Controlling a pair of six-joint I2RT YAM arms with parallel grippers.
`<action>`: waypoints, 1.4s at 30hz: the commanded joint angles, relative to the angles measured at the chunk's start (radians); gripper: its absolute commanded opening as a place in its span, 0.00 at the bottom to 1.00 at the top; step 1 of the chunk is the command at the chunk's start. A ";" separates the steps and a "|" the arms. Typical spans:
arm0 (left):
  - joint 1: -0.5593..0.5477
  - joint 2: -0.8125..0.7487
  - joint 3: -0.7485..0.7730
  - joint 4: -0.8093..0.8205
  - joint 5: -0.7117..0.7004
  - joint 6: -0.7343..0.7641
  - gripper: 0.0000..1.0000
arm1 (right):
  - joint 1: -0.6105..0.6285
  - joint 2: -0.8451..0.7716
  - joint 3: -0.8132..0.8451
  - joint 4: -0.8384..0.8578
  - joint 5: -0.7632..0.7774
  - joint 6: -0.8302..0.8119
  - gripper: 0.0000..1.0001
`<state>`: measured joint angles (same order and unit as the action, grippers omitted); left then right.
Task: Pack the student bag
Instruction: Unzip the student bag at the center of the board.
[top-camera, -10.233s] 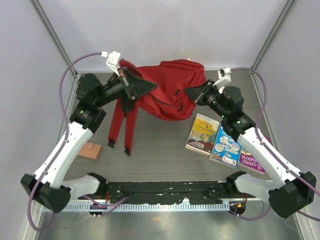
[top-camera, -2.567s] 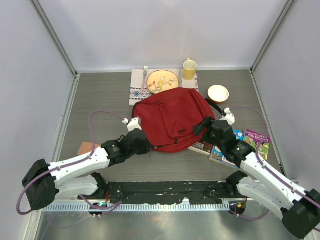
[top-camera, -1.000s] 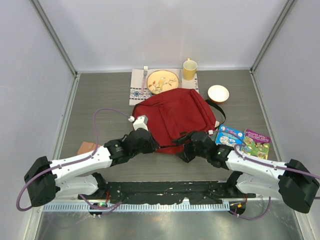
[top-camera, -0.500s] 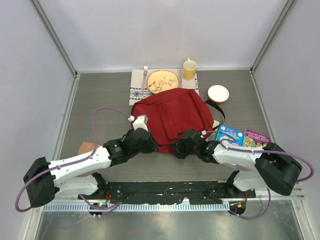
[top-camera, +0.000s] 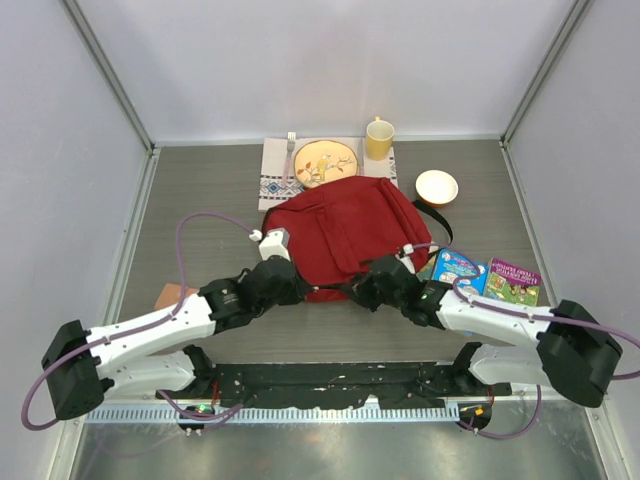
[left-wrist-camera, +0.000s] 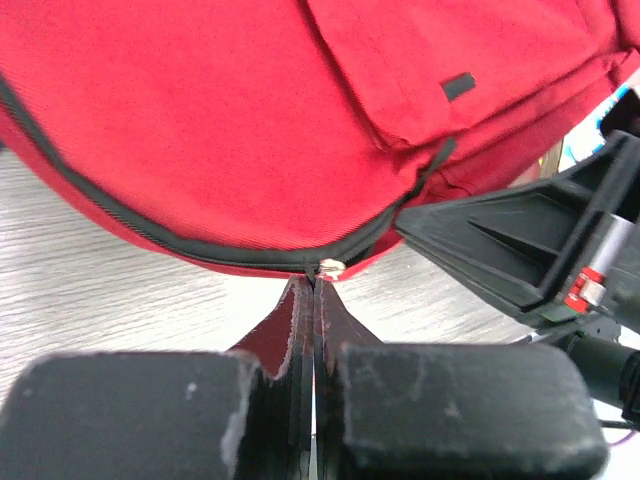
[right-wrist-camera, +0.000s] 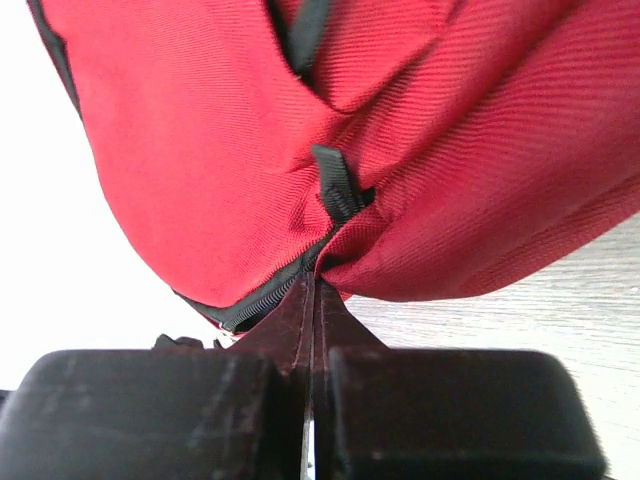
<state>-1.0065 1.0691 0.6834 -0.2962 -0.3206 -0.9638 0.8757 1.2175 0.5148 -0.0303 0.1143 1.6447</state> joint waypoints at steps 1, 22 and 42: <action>-0.004 -0.058 0.070 -0.136 -0.139 0.033 0.00 | -0.001 -0.114 0.076 -0.107 0.155 -0.253 0.01; 0.025 -0.256 -0.010 -0.363 -0.172 -0.026 0.00 | -0.001 -0.294 0.093 -0.237 0.093 -0.945 0.01; -0.116 -0.308 -0.042 -0.268 -0.046 -0.121 0.00 | -0.003 -0.099 0.309 -0.390 0.117 -0.992 0.59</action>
<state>-1.0798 0.7433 0.6548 -0.6212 -0.3801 -1.0199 0.8795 1.1454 0.7826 -0.3706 0.1421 0.5156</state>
